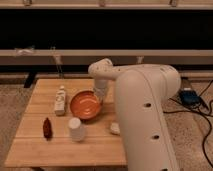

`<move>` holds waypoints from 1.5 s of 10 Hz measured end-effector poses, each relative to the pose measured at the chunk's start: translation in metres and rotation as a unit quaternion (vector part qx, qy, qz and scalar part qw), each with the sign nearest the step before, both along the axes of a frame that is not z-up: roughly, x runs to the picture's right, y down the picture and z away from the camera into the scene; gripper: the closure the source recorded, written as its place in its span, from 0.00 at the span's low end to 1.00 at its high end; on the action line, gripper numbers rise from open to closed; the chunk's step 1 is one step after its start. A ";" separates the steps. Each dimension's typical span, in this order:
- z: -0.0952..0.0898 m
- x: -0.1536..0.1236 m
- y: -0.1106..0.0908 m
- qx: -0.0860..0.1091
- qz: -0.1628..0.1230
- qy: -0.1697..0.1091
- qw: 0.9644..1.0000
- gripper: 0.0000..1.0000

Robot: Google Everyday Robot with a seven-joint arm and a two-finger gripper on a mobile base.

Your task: Drag the ceramic bowl in a circle

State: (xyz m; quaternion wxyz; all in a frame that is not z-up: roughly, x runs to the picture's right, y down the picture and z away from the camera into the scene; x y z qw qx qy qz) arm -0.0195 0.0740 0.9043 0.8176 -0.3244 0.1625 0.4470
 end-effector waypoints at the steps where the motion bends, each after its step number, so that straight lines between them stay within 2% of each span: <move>1: -0.002 0.011 -0.005 0.001 0.001 0.014 1.000 0.81; 4: -0.008 0.072 -0.022 0.005 0.000 0.077 0.997 0.81; 6: -0.015 0.111 -0.028 0.002 -0.001 0.117 0.993 0.81; 9: -0.037 0.154 -0.022 -0.005 -0.003 0.153 0.988 0.81; 11: -0.054 0.170 -0.007 -0.015 -0.008 0.160 0.987 0.81; 12: -0.061 0.170 0.001 -0.019 -0.013 0.155 0.988 0.81; 14: -0.068 0.156 0.015 -0.027 -0.028 0.132 0.991 0.81; 15: -0.068 0.140 0.019 -0.030 -0.037 0.117 0.992 0.81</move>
